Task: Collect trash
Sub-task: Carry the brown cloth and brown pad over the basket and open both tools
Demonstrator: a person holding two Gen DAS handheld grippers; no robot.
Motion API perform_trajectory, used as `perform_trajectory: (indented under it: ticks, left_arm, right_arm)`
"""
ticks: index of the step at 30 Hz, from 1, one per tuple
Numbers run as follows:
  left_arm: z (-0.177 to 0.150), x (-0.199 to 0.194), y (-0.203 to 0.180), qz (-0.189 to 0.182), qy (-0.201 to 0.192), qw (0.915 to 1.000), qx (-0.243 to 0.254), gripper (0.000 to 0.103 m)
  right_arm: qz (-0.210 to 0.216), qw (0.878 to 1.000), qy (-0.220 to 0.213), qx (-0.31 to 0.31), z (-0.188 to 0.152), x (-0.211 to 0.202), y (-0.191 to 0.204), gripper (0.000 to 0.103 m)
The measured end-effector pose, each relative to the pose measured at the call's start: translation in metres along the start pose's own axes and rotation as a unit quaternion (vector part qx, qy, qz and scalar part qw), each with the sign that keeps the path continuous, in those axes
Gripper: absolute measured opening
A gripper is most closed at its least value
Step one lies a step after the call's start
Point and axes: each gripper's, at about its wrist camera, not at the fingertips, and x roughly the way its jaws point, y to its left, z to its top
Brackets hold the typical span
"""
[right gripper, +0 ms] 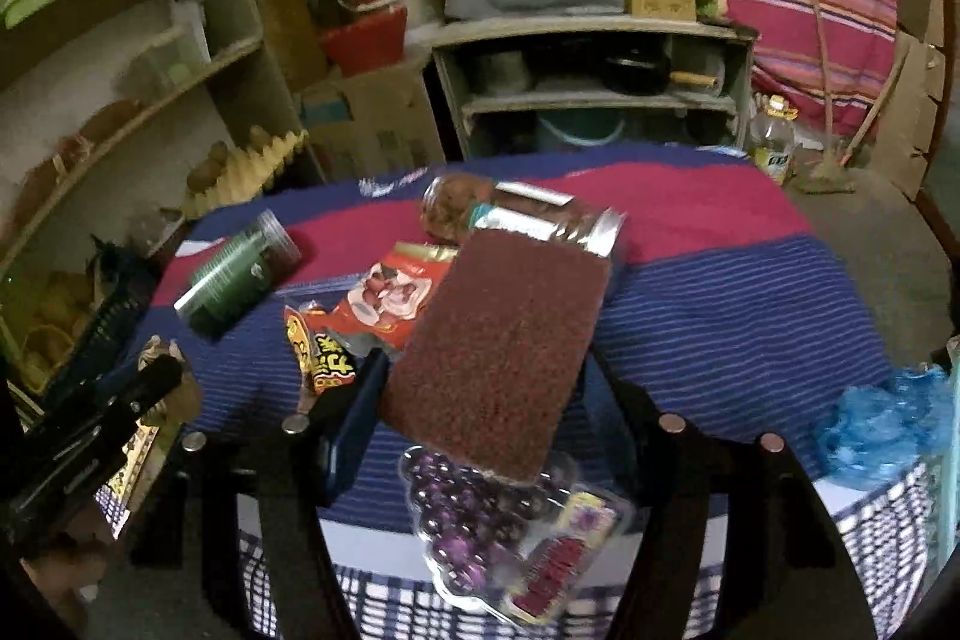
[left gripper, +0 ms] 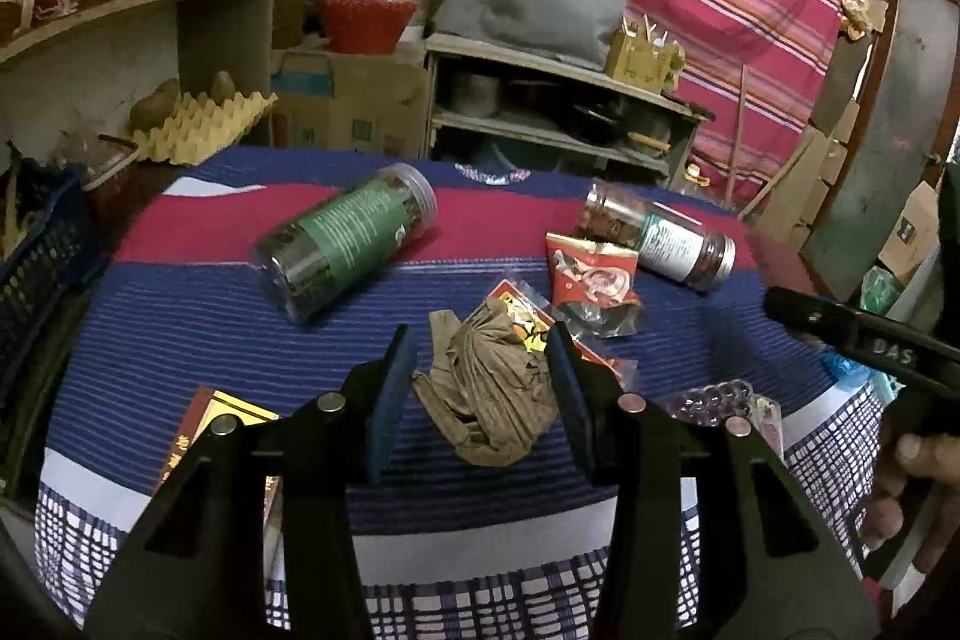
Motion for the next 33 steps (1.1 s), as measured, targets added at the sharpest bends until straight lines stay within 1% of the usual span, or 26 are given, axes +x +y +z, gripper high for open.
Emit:
perform_trajectory:
  ticks: [4, 5, 10, 12, 14, 19, 22, 24, 26, 27, 29, 31, 33]
  left_arm:
    - [-0.002, -0.001, -0.002, 0.002, 0.001, 1.0, 0.006, 0.044]
    - [-0.003, -0.002, -0.002, 0.001, 0.001, 1.0, 0.007, 0.044]
    - [-0.002, -0.005, -0.007, -0.003, -0.002, 0.9999, 0.016, 0.044]
    - [-0.002, -0.005, -0.009, -0.004, -0.002, 0.9998, 0.018, 0.044]
    - [-0.004, -0.003, -0.012, -0.005, 0.0, 0.9998, 0.021, 0.044]
    - [-0.007, -0.005, -0.021, -0.012, 0.001, 0.9995, 0.03, 0.044]
    - [-0.004, -0.009, -0.03, -0.022, -0.001, 0.9994, 0.027, 0.044]
    - [-0.003, -0.013, -0.045, -0.037, -0.002, 0.999, 0.024, 0.044]
    - [-0.003, -0.012, -0.065, -0.033, -0.004, 0.9985, 0.044, 0.044]
    - [-0.003, -0.012, -0.077, -0.039, -0.003, 0.9982, 0.046, 0.044]
    - [0.001, -0.01, -0.102, -0.055, -0.001, 0.9978, 0.036, 0.044]
    - [0.004, -0.01, -0.126, -0.06, -0.007, 0.9973, 0.041, 0.044]
    - [0.005, -0.01, -0.156, -0.069, -0.009, 0.9965, 0.047, 0.044]
  right_arm:
    - [-0.043, 0.999, 0.005, 0.007, -0.008, 0.0, -0.028, 0.064]
    - [-0.047, 0.999, 0.006, 0.01, -0.009, 0.0, -0.035, 0.064]
    - [-0.035, 0.999, 0.001, 0.038, -0.017, -0.005, -0.071, 0.064]
    - [-0.023, 0.998, 0.008, 0.049, -0.021, -0.001, -0.077, 0.064]
    - [-0.034, 0.998, 0.01, 0.045, -0.025, 0.001, -0.076, 0.064]
    - [-0.059, 0.997, -0.021, 0.035, -0.018, -0.021, -0.082, 0.064]
    - [-0.087, 0.995, -0.039, 0.042, -0.015, -0.045, -0.1, 0.064]
    - [-0.107, 0.991, -0.061, 0.047, -0.015, -0.067, -0.114, 0.064]
    - [-0.126, 0.988, -0.078, 0.044, -0.015, -0.089, -0.126, 0.064]
    - [-0.136, 0.986, -0.087, 0.045, -0.017, -0.102, -0.133, 0.064]
    - [-0.146, 0.984, -0.094, 0.045, -0.02, -0.118, -0.146, 0.064]
    - [-0.164, 0.98, -0.102, 0.053, -0.023, -0.135, -0.164, 0.064]
    - [-0.171, 0.977, -0.111, 0.056, -0.024, -0.146, -0.175, 0.064]
